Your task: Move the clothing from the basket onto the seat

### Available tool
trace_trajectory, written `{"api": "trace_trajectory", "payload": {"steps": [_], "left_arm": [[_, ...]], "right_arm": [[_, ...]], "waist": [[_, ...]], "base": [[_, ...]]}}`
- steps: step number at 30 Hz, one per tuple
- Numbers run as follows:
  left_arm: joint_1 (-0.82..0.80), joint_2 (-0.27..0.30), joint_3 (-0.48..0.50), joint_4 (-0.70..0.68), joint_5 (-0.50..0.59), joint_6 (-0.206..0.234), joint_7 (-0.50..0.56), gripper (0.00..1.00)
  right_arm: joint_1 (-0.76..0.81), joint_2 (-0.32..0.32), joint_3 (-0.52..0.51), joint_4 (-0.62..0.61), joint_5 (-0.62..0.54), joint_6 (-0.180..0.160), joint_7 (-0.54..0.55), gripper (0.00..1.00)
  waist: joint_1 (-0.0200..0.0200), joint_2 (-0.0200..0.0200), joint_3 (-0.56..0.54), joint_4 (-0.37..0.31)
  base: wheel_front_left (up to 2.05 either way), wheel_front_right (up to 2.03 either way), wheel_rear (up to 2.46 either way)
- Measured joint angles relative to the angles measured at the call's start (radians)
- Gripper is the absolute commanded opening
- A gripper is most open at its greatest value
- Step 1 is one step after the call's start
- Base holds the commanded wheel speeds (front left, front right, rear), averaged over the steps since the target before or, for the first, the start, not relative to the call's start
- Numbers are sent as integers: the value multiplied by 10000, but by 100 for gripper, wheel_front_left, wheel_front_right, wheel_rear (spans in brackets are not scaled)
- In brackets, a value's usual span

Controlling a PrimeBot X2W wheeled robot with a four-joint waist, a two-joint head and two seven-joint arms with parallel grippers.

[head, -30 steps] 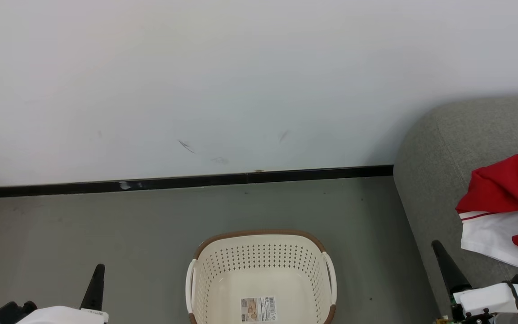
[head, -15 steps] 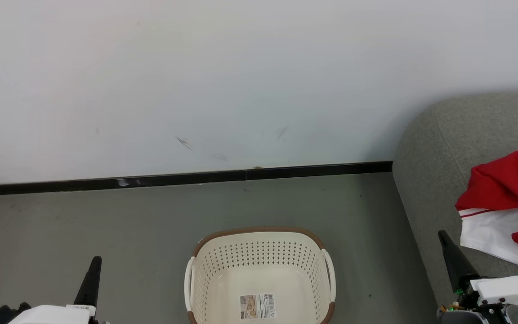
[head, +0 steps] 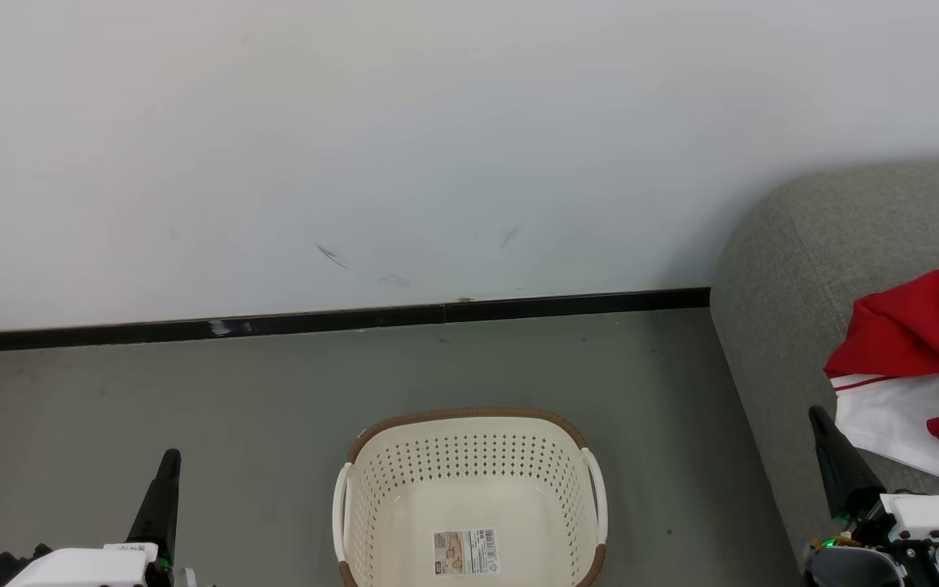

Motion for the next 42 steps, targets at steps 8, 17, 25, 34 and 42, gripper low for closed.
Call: {"api": "trace_trajectory", "payload": {"steps": [8, 17, 25, 34, 42], "left_arm": [[0, -2, 0, 8, 0, -2, -2, 0], [0, -2, 0, 13, -12, -2, -2, 0], [0, -2, -2, 19, -12, -2, -2, 0], [0, -2, -2, 27, -12, -2, -2, 0], [0, -2, -2, 31, -12, -4, -4, 0]], "right_arm": [[0, 0, -8, 8, 0, 0, 0, 0], [-1, 2, -17, 17, 0, 0, 2, 0], [-18, 2, -21, 25, 0, 0, 75, 0], [-33, 2, -29, 33, 0, 0, 77, 0], [-34, 4, -38, 36, 0, 0, 86, 0]], "waist": [[-1, 0, 0, 0], [-1, 0, 0, 0], [-1, 0, 0, 0], [-2, 0, 1, -1], [-2, 0, 1, -1]], "base": [[0, 0, 0], [0, 0, 0], [0, 0, 0], [0, 0, 0], [0, 0, 0]]}}
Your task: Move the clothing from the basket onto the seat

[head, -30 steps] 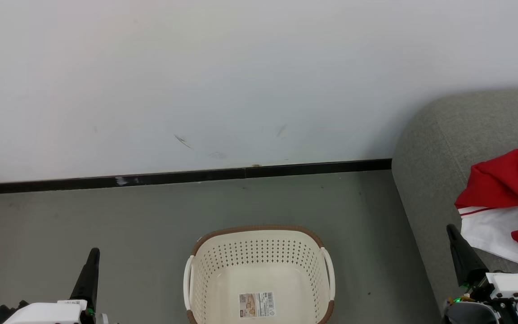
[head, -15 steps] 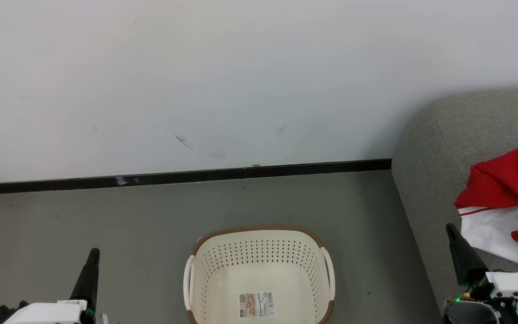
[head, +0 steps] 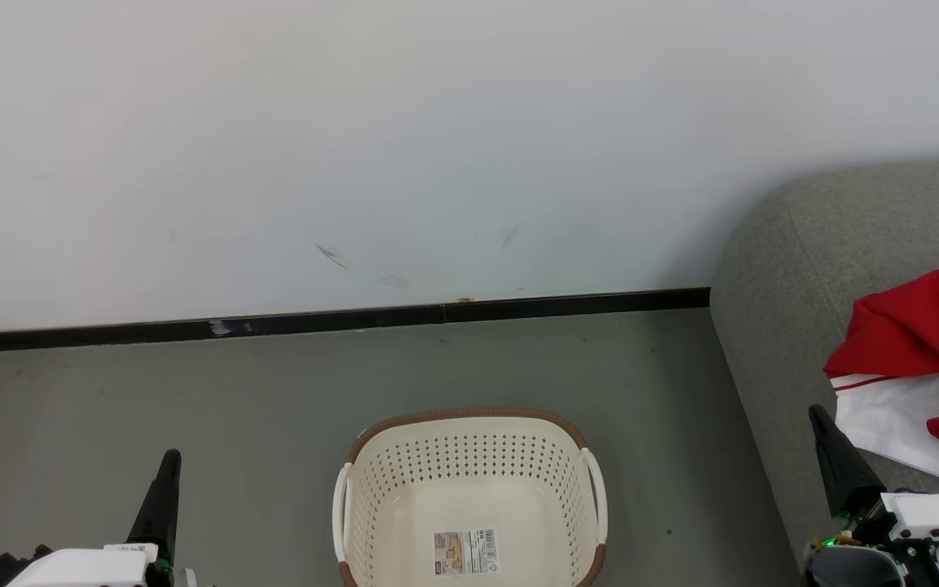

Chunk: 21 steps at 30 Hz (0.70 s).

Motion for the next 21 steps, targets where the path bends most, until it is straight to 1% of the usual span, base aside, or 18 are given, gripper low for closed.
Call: {"api": "trace_trajectory", "payload": {"steps": [21], "left_arm": [[-1, 0, -2, 10, 0, -44, 0, 0]], "right_arm": [[0, 4, -25, 8, 0, 0, 4, 0]], "waist": [[-1, 1, 0, 0]], "base": [[0, 0, 0]]}}
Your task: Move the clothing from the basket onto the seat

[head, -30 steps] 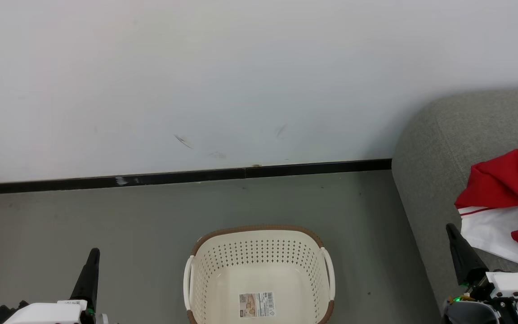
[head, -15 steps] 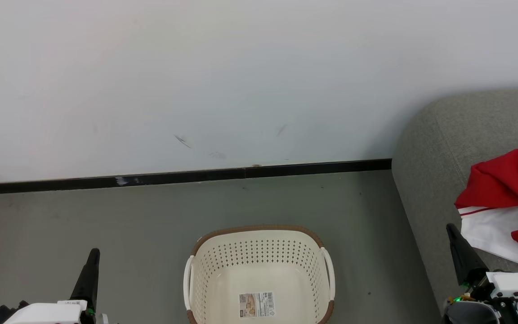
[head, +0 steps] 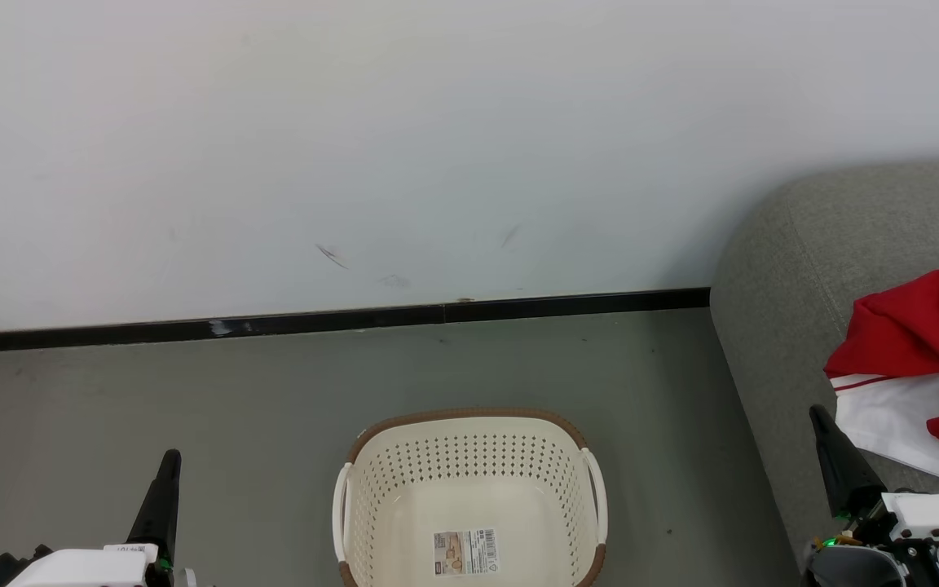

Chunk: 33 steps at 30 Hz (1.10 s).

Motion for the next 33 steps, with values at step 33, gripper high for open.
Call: {"api": "trace_trajectory", "payload": {"steps": [33], "left_arm": [[0, 0, 0, 0, 0, -27, 0, 0]], "right_arm": [[-1, 15, -29, 6, -2, 0, 13, 0]], "waist": [[0, 0, 2, 0]], "base": [[0, 0, 0]]}}
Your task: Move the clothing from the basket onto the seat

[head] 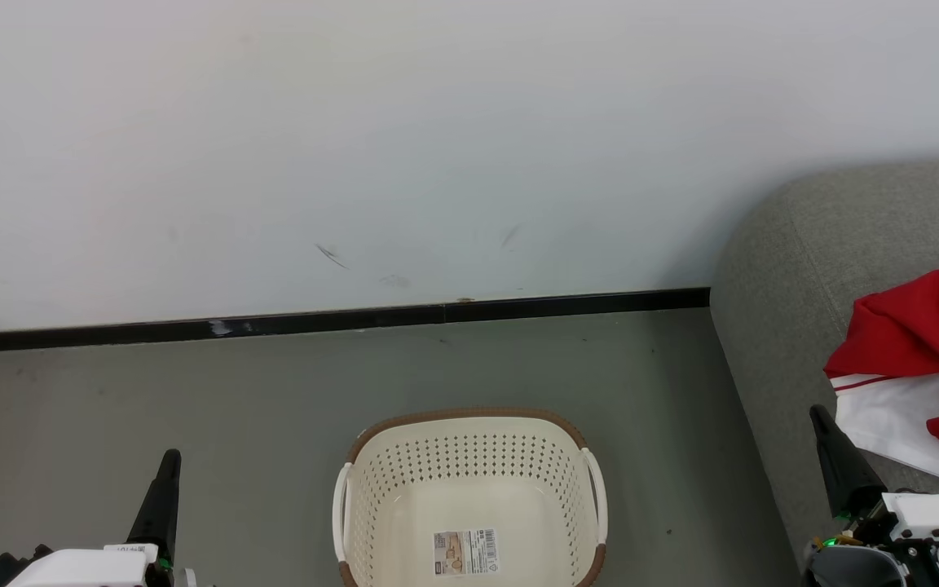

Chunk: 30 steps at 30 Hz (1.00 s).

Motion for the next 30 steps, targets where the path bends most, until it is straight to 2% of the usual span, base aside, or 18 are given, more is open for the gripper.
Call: {"api": "trace_trajectory", "payload": {"steps": [30], "left_arm": [[0, 0, -2, -13, 0, 0, 0, 0]], "right_arm": [[0, 10, -33, 2, -2, 0, 75, 0]], "waist": [[-1, 0, 1, 0]], "base": [[0, 0, 0]]}}
